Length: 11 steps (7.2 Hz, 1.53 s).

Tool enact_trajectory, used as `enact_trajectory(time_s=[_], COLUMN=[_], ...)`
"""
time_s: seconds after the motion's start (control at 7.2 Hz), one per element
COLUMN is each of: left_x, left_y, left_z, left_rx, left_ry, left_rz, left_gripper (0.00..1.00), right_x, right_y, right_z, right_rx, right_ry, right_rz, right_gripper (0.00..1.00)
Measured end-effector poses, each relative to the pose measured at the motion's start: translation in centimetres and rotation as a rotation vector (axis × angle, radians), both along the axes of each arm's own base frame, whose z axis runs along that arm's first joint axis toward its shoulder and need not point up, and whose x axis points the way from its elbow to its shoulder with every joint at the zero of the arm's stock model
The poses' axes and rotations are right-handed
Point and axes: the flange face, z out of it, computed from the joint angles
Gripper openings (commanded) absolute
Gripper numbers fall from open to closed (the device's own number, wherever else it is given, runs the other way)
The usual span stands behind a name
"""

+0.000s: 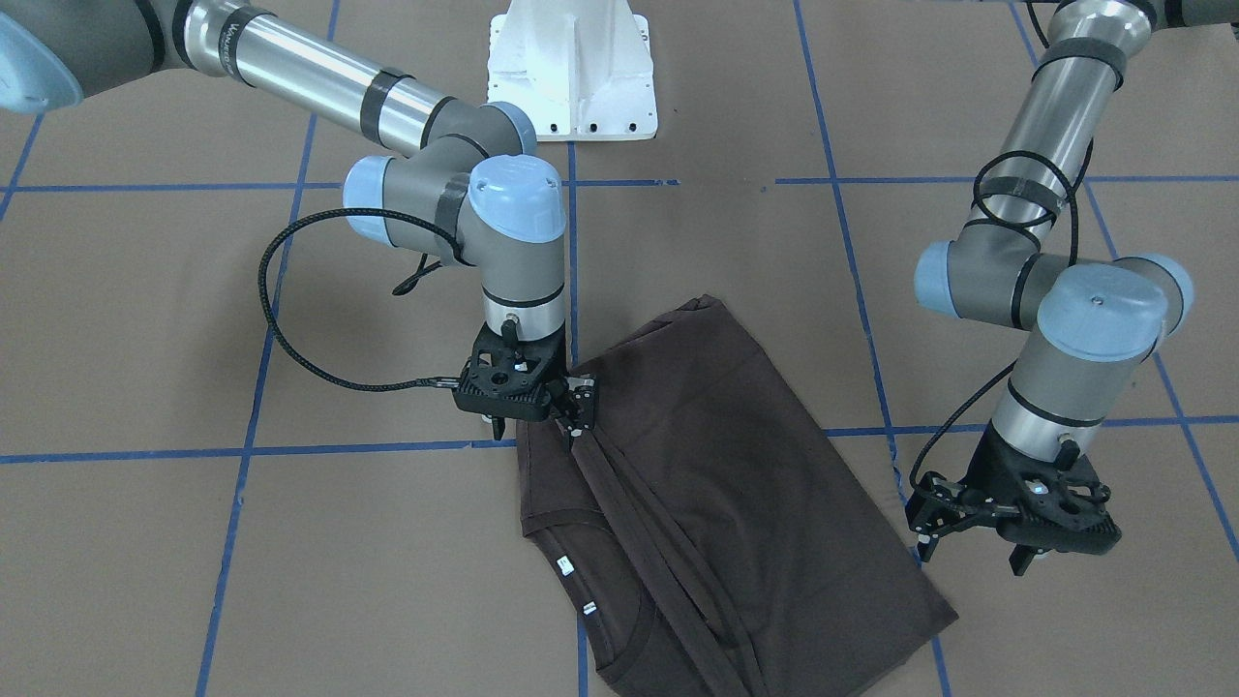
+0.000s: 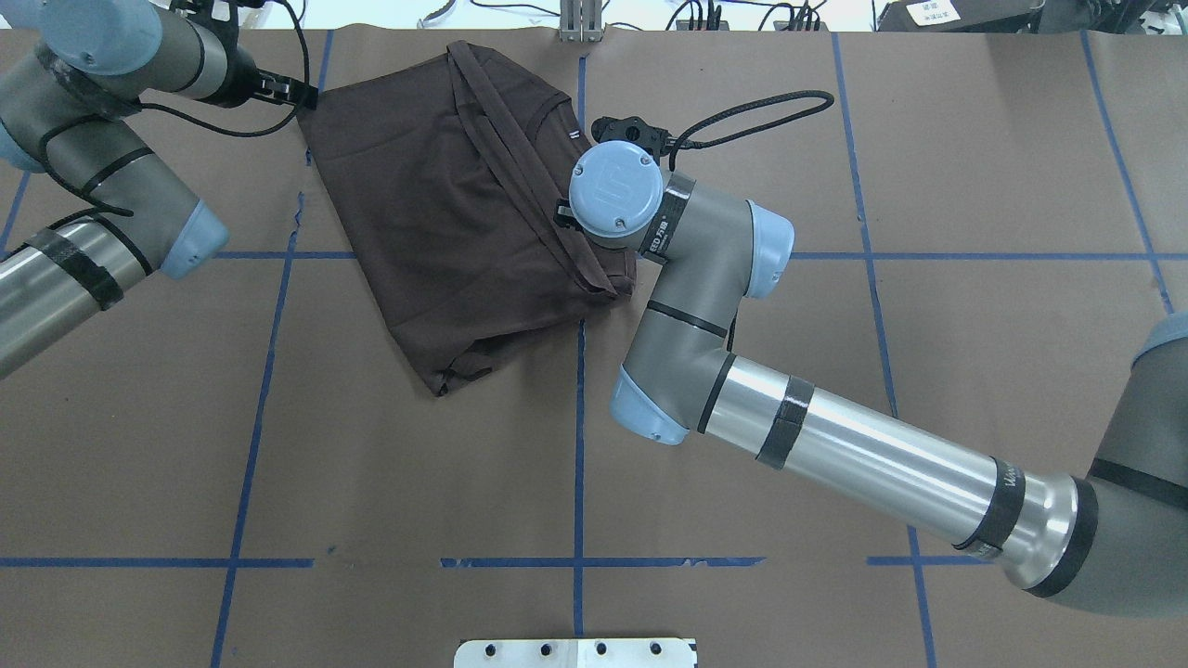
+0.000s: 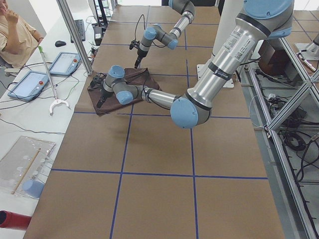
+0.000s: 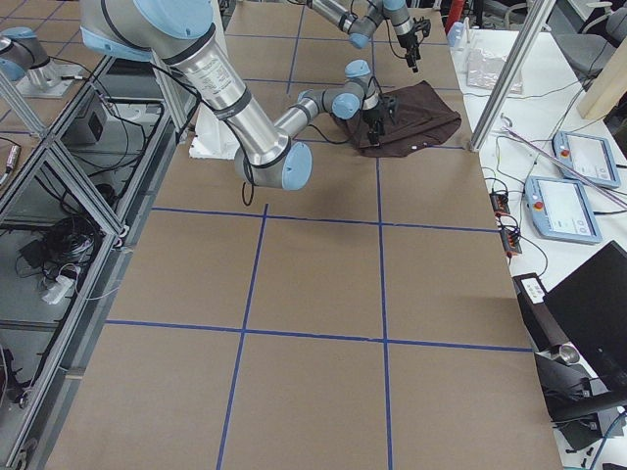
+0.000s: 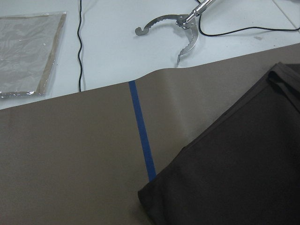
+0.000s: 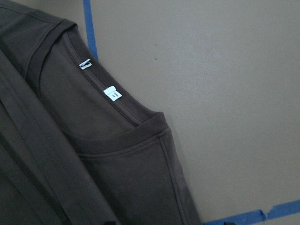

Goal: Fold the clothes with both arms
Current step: 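Lower the right gripper to the shirt's nearest edge while the left arm withdraws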

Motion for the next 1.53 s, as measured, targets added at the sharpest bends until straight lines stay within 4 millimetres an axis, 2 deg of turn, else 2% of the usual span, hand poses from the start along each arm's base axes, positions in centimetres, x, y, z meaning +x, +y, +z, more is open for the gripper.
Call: enact_trajectory(time_s=[0.56,1.11,1.39,1.53], left_x=[0.2,0.2,0.2,0.2], left_y=[0.1,0.1,0.1,0.1], left_z=[0.0,0.0,0.0,0.0], left_rx=[0.0,0.001,0.001,0.001], left_ry=[0.001,0.0,0.0,0.001], left_rz=[0.001,0.001,0.001,0.001], left_gripper=[1.0,1.0,1.0,1.0], right_x=[-1.0,-1.8,-2.2,-2.2], right_y=[0.8,1.5,1.9,1.9], right_z=[2.5,2.9,3.0,3.0], right_rx=[-0.02,-0.024,-0.025,-0.026], right_ry=[0.038,0.041,0.042,0.042], right_rz=[-0.016,-0.023,-0.026,-0.024], right_gripper=[0.52,0.46,0.0,0.0])
